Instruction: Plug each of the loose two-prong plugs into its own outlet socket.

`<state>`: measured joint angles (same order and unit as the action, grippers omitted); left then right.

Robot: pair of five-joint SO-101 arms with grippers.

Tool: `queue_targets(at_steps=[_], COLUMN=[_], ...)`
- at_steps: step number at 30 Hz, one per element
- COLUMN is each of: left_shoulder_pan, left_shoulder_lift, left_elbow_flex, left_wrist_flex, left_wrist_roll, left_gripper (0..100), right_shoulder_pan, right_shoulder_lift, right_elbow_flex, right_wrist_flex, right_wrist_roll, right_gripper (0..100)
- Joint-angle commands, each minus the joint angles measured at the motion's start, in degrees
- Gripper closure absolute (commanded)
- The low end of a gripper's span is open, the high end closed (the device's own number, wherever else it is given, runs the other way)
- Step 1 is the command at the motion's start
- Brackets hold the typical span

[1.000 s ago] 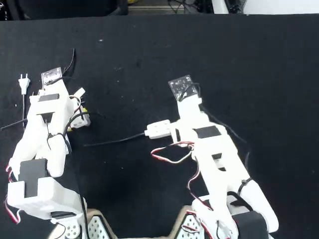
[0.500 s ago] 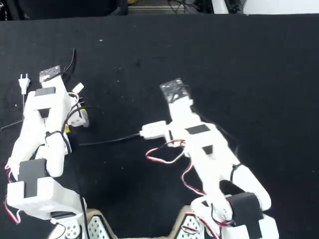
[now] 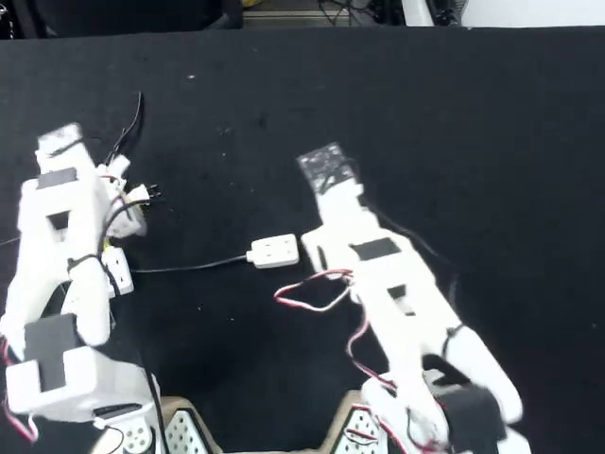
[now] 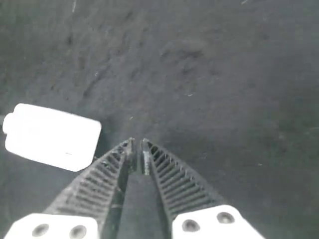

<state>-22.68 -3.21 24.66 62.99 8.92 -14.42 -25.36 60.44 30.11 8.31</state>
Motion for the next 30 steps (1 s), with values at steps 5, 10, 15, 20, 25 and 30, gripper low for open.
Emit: queue_targets(at_steps=[5,10,15,20,25,30], left_shoulder_pan=[-4.62,-4.44,-4.97,-5.05,-7.78,-16.22], left_shoulder_lift=[-7.12,-0.79,5.71,9.67,15.30,25.41], left_elbow_flex=[-1.54,-3.56,-10.68,-23.16,-35.91,-47.43], left_wrist_flex=[0.44,-1.85,-4.57,2.37,11.78,18.20], left_wrist_roll=[-15.30,-16.97,-16.97,-16.97,-16.44,-15.38], left_gripper=[80,80,80,80,80,80], right_shoulder_pan=[-2.11,-2.20,-2.20,-2.20,-2.20,-2.20], right_shoulder_lift=[-8.48,-8.48,-8.40,-8.40,-8.40,-8.40], right_elbow_flex=[5.32,5.58,6.55,9.10,9.45,9.45], right_wrist_flex=[-1.67,-1.93,-2.11,-4.66,-5.19,-5.19], right_wrist_roll=[-0.09,-0.09,0.00,0.00,0.00,0.00], right_gripper=[98.7,98.7,98.7,98.7,98.7,98.7])
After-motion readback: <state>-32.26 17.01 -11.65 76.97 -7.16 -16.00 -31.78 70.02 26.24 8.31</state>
